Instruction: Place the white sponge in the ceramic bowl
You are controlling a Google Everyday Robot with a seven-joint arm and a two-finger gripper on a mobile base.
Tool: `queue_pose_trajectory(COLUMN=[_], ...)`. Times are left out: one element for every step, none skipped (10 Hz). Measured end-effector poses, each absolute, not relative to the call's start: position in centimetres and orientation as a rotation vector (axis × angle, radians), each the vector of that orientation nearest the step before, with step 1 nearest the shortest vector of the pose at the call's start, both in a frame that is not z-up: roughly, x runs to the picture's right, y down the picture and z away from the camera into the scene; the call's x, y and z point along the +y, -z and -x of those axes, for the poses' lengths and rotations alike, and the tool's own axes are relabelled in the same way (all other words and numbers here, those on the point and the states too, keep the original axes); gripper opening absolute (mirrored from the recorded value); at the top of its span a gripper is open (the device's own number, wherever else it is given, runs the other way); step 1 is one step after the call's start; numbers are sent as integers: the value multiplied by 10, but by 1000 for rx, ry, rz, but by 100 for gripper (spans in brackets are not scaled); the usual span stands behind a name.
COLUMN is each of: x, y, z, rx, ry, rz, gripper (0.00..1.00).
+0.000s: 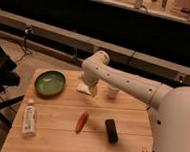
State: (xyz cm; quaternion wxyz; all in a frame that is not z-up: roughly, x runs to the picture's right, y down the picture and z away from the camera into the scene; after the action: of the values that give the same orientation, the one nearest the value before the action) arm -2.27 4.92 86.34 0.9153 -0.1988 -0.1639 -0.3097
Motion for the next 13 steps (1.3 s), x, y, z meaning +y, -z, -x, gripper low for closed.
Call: queue_pose_trajectory(x=[47,46,45,46,46,48,48,50,53,55,58,62,70], y=[-873,-880,-886,-893,-898,-905,-910,-916,-923,-929,-937,-943,-955], z=[23,25,26,27,28,30,31,30,30,30,31,31,29], rx=[-341,-347,-355,-363,-369,-379,-385,-389,-388,-387,-385,-383,-378], ry=[640,646,649,653,655,656,655,655,656,659,665,669,672], rz=[428,441,453,466,477,490,496,510,520,527,536,545,564], gripper=[80,80,80,80,80,80,80,80,80,80,80,80,80])
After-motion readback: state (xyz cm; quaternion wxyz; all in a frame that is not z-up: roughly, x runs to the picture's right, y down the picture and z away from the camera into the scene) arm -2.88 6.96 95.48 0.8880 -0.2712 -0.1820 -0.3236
